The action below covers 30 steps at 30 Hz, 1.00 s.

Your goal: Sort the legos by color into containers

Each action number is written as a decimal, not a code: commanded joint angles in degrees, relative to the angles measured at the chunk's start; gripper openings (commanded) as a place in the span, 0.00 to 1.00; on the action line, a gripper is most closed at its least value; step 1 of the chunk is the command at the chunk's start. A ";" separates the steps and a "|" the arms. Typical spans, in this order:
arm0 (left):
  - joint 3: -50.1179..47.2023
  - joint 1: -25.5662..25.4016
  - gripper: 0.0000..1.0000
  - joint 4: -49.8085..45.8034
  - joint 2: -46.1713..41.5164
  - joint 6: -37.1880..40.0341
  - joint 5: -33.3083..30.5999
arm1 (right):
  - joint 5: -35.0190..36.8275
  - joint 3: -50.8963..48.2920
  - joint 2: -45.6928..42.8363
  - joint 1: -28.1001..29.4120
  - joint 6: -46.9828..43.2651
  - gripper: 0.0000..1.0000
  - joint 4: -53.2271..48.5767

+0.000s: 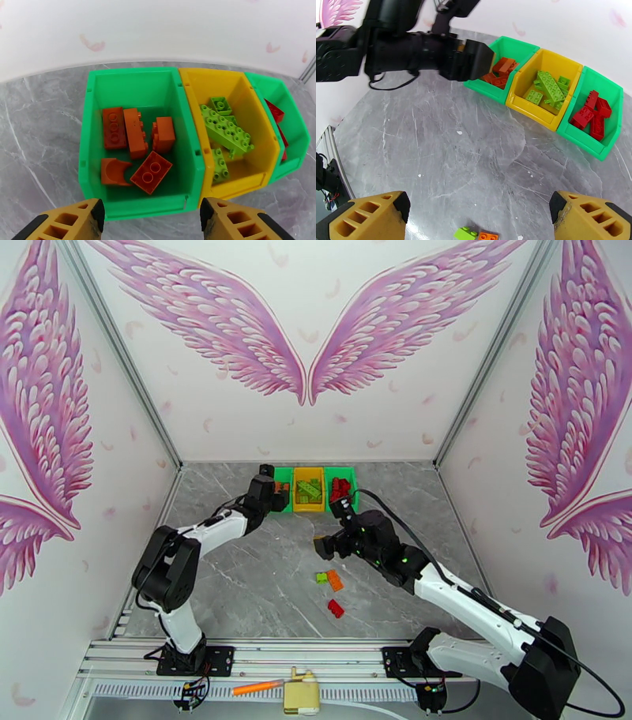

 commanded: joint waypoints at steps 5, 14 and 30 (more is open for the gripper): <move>-14.22 -3.25 0.85 11.04 -15.10 8.22 8.44 | 3.83 1.38 1.23 0.67 4.62 0.99 -6.62; -30.20 -11.29 0.96 10.51 -34.86 18.29 9.36 | 4.30 2.18 5.65 3.25 7.43 0.99 -17.72; -33.17 -17.94 0.97 -17.13 -59.68 28.37 19.46 | 12.55 -0.29 18.54 11.83 13.83 0.99 -18.00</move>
